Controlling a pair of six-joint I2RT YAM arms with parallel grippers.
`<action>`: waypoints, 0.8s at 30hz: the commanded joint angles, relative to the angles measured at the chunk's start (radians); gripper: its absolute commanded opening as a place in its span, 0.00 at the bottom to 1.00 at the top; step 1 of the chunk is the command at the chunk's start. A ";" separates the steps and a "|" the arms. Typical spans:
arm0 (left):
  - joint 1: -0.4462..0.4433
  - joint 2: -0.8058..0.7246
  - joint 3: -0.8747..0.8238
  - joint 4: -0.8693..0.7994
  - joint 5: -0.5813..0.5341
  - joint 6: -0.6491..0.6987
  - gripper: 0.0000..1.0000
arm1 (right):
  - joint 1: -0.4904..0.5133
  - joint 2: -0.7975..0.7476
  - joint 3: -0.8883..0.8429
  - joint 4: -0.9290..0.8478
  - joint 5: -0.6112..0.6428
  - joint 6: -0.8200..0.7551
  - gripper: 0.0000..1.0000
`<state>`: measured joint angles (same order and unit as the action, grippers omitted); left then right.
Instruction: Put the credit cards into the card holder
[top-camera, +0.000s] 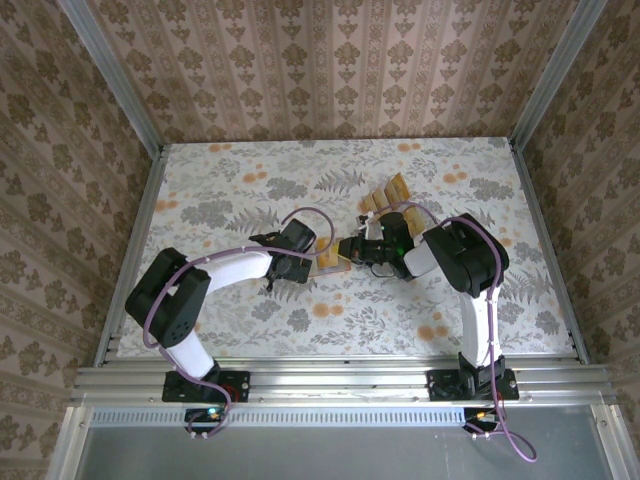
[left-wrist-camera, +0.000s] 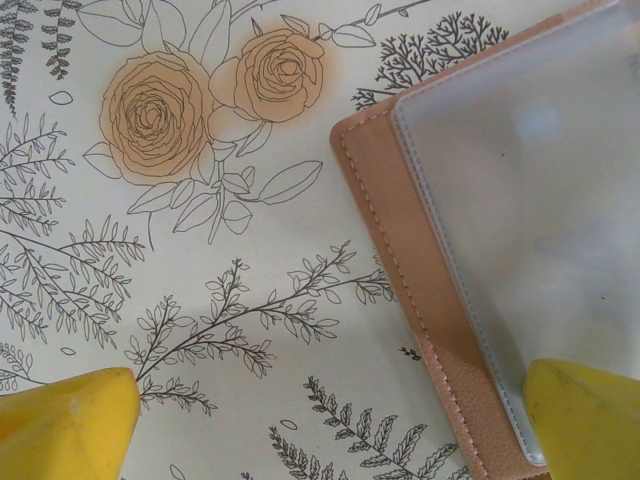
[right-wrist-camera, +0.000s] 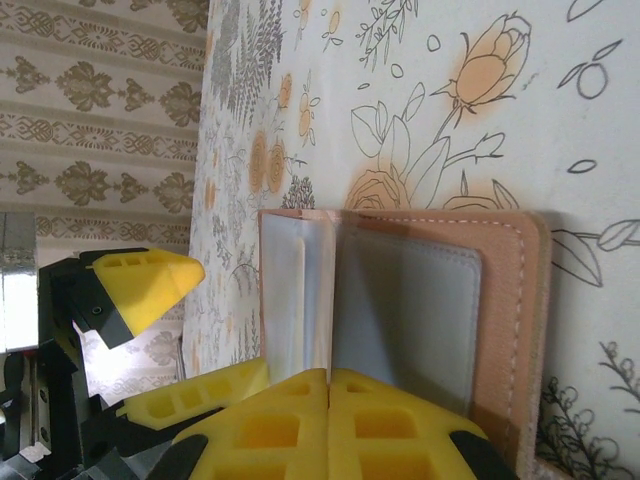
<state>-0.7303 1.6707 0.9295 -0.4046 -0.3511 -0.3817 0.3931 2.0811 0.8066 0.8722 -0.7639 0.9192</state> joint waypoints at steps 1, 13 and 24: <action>0.010 -0.013 -0.024 -0.053 -0.023 -0.003 1.00 | -0.011 0.024 0.000 -0.075 -0.012 -0.032 0.00; 0.012 -0.011 -0.024 -0.051 -0.024 -0.003 1.00 | -0.003 0.049 0.038 -0.104 -0.083 -0.042 0.00; 0.012 -0.005 -0.017 -0.055 -0.022 -0.004 1.00 | -0.003 0.067 0.046 -0.088 -0.108 -0.025 0.00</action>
<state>-0.7258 1.6703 0.9295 -0.4046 -0.3527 -0.3817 0.3882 2.1052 0.8513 0.8307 -0.8467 0.9009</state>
